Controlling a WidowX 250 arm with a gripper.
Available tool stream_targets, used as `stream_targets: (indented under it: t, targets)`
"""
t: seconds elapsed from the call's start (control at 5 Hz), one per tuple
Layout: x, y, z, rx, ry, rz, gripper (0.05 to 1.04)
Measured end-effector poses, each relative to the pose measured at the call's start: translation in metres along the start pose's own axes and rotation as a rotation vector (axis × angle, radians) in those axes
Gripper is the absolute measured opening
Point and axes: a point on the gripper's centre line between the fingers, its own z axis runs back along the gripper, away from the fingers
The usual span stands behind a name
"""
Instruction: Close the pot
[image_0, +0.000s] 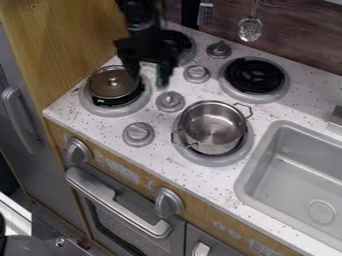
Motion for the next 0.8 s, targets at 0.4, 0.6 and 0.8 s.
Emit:
stream_targets:
  t: [0.4, 0.6, 0.8]
  targets:
    - [0.028, 0.05, -0.028, 0.076, 0.039, 0.081, 1.0]
    - [0.029, 0.061, -0.045, 0.079, 0.083, 0.1, 1.0]
    - [0.03, 0.069, -0.058, 0.098, 0.119, 0.101, 1.0]
